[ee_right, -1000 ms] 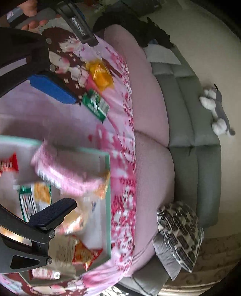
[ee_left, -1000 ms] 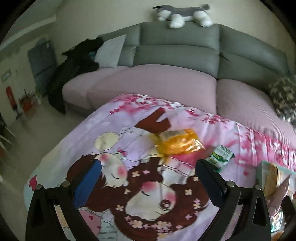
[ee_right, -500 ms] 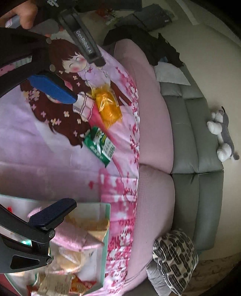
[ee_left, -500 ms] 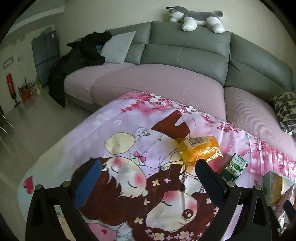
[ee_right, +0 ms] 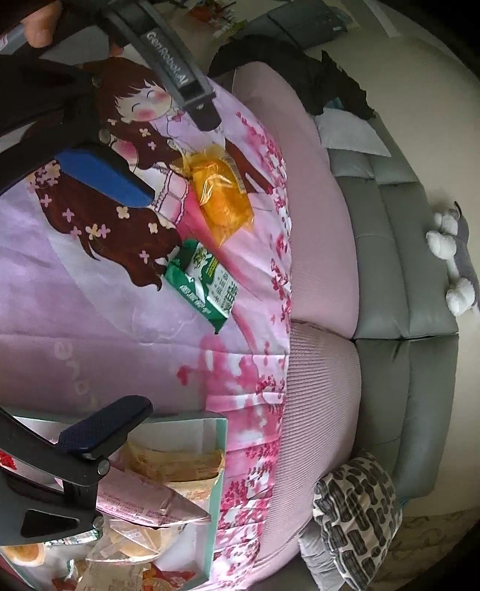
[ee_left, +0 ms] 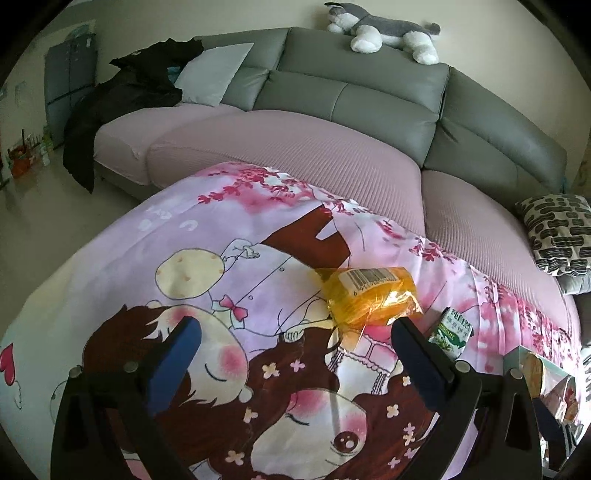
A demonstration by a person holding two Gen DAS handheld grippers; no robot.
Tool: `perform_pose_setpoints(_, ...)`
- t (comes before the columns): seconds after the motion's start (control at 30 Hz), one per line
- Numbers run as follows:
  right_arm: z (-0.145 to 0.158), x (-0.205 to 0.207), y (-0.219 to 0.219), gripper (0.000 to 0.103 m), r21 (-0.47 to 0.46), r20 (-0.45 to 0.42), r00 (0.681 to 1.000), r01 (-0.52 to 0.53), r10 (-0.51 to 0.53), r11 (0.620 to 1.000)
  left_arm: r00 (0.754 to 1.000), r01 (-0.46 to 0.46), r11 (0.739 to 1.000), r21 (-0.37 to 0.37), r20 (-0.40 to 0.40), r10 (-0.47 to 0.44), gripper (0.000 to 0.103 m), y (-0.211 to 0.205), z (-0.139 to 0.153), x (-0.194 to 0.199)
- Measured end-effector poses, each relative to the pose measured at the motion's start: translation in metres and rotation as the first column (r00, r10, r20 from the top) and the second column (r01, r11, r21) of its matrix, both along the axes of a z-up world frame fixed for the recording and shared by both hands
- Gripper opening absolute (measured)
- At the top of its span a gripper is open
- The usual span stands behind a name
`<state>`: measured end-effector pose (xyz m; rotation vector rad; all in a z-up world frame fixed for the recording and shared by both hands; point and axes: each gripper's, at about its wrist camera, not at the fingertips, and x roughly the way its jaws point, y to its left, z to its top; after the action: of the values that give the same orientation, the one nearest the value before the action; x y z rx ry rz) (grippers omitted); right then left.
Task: Organize snacks
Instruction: 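Grasp the orange barcode bag with left tool while right tool approaches green biscuit pack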
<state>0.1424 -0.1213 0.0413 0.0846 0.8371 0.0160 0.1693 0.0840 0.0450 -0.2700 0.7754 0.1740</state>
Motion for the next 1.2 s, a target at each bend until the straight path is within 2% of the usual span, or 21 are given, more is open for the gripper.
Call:
perform_pose_setpoints(0.2,0.009,-0.002,-0.001,0.103,-0.003,0.013,1.000,0.008,-0.008,1.000,0.999,0.015,0.999,-0.044,0.033,-0.013,0.103,-0.001,-0.002,0.004)
perform_pose_setpoints(0.37,0.021,0.001,0.003,0.103,0.000,0.022,1.000,0.005,-0.005,1.000,0.997,0.078,0.994,-0.076,0.016,-0.077,0.103,-0.004,-0.006,0.012)
perform_pose_setpoints(0.5,0.024,0.009,0.009,0.102,-0.012,-0.013,0.999,-0.029,0.029,0.999,0.997,0.074,0.996,-0.052,0.016,-0.073,0.103,0.006,0.002,0.021)
perform_pose_setpoints(0.57,0.026,0.015,0.009,0.101,-0.002,-0.043,0.998,-0.044,0.044,0.999,0.991,0.133,0.991,-0.027,0.007,-0.132,0.103,0.009,0.006,0.031)
perform_pose_setpoints(0.73,0.033,0.037,0.006,0.099,0.053,-0.114,0.992,-0.040,0.045,0.998,0.956,0.290,0.956,0.047,-0.071,-0.286,0.102,0.003,0.011,0.049)
perform_pose_setpoints(0.87,0.026,0.058,0.001,0.097,0.120,-0.206,0.978,-0.012,0.037,0.993,0.908,0.396,0.918,-0.013,-0.145,-0.394,0.102,-0.003,0.012,0.068)
perform_pose_setpoints(0.97,0.018,0.070,-0.002,0.097,0.138,-0.253,0.967,0.017,0.018,0.990,0.889,0.431,0.902,0.015,-0.180,-0.422,0.102,-0.012,0.014,0.079)
perform_pose_setpoints(1.07,0.008,0.082,-0.008,0.096,0.160,-0.311,0.950,0.048,0.004,0.986,0.866,0.465,0.885,0.000,-0.205,-0.455,0.102,-0.022,0.011,0.085)
perform_pose_setpoints(1.2,-0.005,0.094,-0.018,0.096,0.170,-0.367,0.930,0.085,-0.017,0.982,0.852,0.471,0.882,0.012,-0.265,-0.452,0.101,-0.031,0.002,0.094)
